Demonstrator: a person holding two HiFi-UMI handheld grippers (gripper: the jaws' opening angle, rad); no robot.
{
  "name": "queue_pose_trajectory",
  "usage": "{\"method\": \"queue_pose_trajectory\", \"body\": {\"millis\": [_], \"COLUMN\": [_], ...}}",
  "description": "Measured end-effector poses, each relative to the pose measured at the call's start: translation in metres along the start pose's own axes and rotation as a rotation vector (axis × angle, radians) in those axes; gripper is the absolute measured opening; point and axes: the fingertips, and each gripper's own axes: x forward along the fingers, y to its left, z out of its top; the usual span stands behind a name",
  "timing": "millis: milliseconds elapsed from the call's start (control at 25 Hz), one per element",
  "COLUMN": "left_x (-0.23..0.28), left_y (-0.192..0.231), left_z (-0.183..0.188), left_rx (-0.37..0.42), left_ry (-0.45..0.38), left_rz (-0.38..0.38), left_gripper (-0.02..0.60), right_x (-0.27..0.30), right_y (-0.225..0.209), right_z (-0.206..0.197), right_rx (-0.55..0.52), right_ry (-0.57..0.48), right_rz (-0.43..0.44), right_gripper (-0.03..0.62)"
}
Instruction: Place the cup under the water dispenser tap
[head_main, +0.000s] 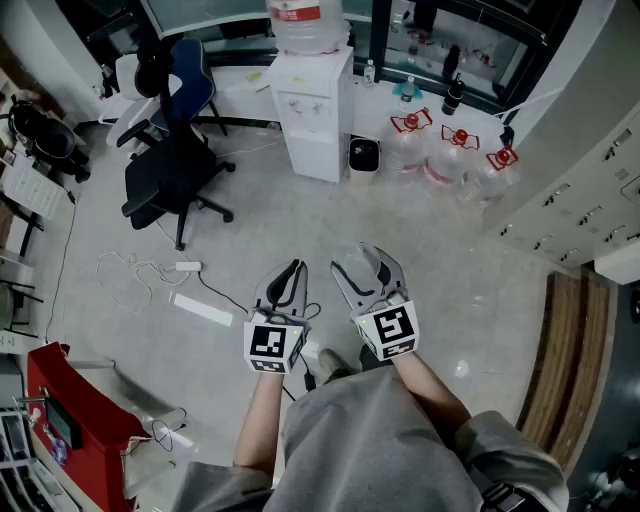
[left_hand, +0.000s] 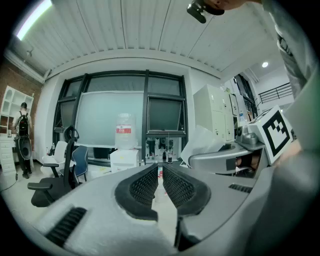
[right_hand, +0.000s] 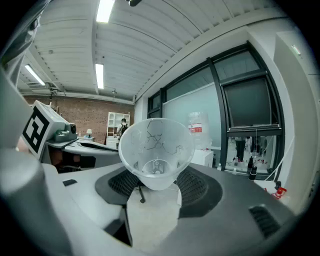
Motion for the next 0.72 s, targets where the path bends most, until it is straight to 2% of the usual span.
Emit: {"method": "queue_pose_trajectory", "body": {"millis": [320,720], "left_x": [-0.034,-0.036], "left_y": [0.01,0.031], "left_z": [-0.002,-0.011], "left_rx": [-0.026,-0.055], "left_ry": [-0.007,-0.002], "left_rz": [-0.003,-0.007], "left_gripper": [0.031,0.031], "right_x": [-0.007,0.012], "right_y": [0.028,0.044], "right_z": [0.007,0.004], "right_rx": [-0.01,-0.004], "right_ry": [-0.024,-0.009], "right_rz": [-0.017,0.013], "right_gripper": [0.241,0.247]}}
